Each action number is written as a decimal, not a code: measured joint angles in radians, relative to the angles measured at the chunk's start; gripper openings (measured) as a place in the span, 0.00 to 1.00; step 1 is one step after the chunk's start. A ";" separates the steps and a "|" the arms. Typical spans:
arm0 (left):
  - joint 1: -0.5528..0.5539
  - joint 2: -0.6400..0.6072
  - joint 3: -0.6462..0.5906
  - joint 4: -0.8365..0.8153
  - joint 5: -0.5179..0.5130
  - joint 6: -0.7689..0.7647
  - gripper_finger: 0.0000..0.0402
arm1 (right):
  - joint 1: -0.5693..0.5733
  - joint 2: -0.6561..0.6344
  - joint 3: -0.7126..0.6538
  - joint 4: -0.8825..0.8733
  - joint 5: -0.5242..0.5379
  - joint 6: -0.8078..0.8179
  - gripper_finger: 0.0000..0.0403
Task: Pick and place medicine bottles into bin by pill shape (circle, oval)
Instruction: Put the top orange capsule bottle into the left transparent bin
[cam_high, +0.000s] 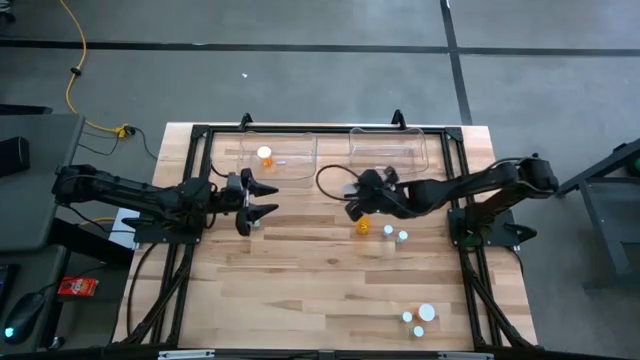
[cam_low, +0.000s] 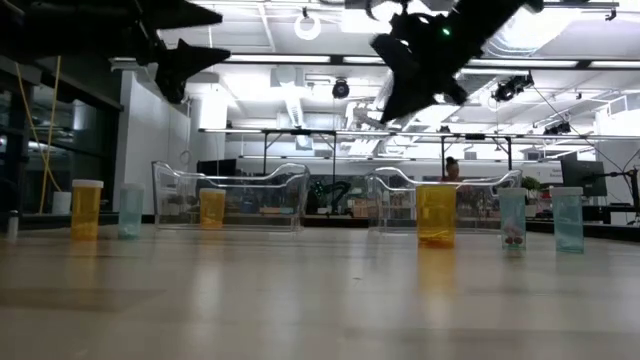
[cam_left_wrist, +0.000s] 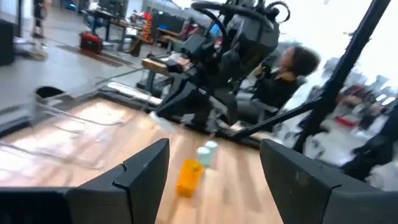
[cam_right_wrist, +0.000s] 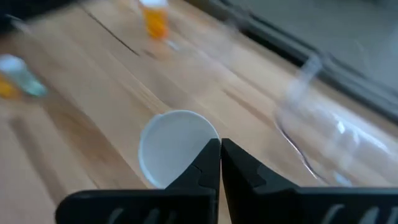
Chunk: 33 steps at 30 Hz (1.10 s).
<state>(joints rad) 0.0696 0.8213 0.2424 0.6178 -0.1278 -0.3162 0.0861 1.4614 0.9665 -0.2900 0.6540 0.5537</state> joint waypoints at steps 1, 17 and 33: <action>0.000 0.013 0.000 0.025 0.012 -0.019 0.59 | 0.005 0.005 0.000 0.060 -0.001 -0.052 0.00; 0.009 0.313 0.100 0.203 0.083 -0.157 0.70 | 0.022 0.028 0.001 0.547 -0.290 -0.508 0.00; 0.008 0.557 0.225 0.431 0.090 -0.380 0.74 | 0.041 0.028 0.001 0.611 -0.370 -0.615 0.00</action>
<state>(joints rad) 0.0777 1.3780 0.4675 1.0489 -0.0381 -0.6959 0.1276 1.4895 0.9672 0.3212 0.2836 -0.0609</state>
